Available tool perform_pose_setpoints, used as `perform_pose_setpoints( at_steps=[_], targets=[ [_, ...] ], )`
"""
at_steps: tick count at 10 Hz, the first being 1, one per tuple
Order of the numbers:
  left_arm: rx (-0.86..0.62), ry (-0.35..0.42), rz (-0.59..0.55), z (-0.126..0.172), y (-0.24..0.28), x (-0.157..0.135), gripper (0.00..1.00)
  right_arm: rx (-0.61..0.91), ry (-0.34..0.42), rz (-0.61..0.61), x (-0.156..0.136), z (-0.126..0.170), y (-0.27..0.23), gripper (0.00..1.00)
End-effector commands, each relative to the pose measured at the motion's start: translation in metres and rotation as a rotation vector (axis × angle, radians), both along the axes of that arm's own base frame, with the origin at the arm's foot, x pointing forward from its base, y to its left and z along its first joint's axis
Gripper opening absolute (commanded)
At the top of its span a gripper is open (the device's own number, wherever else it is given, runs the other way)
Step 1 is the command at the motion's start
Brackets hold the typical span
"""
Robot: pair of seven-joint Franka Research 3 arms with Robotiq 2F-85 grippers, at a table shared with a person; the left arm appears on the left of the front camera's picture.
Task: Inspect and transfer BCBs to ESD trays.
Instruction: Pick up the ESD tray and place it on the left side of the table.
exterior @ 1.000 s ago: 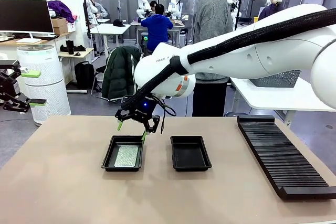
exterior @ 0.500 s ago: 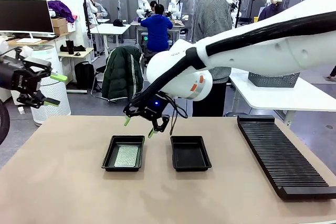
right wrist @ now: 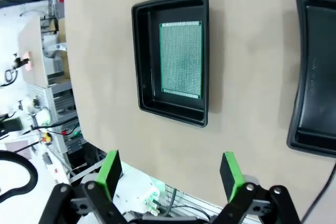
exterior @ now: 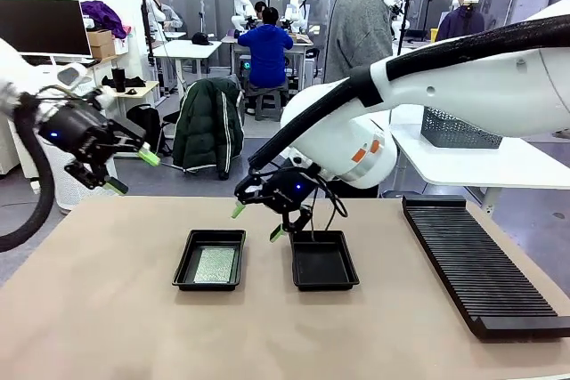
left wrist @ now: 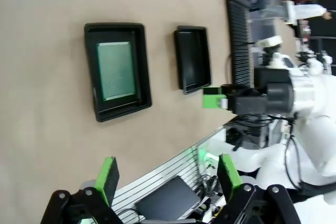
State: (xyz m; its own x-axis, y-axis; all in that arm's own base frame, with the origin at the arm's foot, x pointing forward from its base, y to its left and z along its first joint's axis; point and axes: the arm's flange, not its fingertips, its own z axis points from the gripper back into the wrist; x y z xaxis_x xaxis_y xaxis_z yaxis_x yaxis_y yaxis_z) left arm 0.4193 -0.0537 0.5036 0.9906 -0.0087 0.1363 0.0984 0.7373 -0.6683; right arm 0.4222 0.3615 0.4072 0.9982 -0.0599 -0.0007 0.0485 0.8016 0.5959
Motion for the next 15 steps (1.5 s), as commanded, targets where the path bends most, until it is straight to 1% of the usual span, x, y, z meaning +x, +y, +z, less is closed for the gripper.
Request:
perform_pose_setpoints(
  at_steps=[1,3,5,6,9,10,11,15],
  targets=[
    [0.138,0.044,0.002,-0.005,-0.021,0.013,1.0,0.073,-0.029,0.019,-0.011,-0.013,-0.027,1.0],
    [0.247,0.089,-0.027,-0.02,-0.046,0.023,1.0,0.113,-0.034,0.037,-0.013,-0.019,-0.041,1.0],
    [0.35,0.103,-0.028,-0.039,-0.066,0.032,1.0,0.144,-0.046,0.057,-0.013,-0.021,-0.048,1.0],
    [0.41,0.097,-0.014,-0.05,-0.074,0.039,1.0,0.149,-0.048,0.063,-0.013,-0.022,-0.05,1.0],
    [0.474,0.087,-0.005,-0.076,-0.093,0.048,1.0,0.173,-0.052,0.081,-0.013,-0.023,-0.057,1.0],
    [0.505,0.078,-0.001,-0.083,-0.099,0.05,1.0,0.18,-0.057,0.092,-0.012,-0.023,-0.057,1.0],
    [0.543,0.067,0.006,-0.089,-0.107,0.051,1.0,0.138,-0.044,0.063,-0.007,-0.019,-0.046,1.0],
    [0.644,0.022,0.028,-0.11,-0.126,0.059,1.0,0.138,-0.044,0.063,-0.007,-0.019,-0.046,1.0]
  ],
)
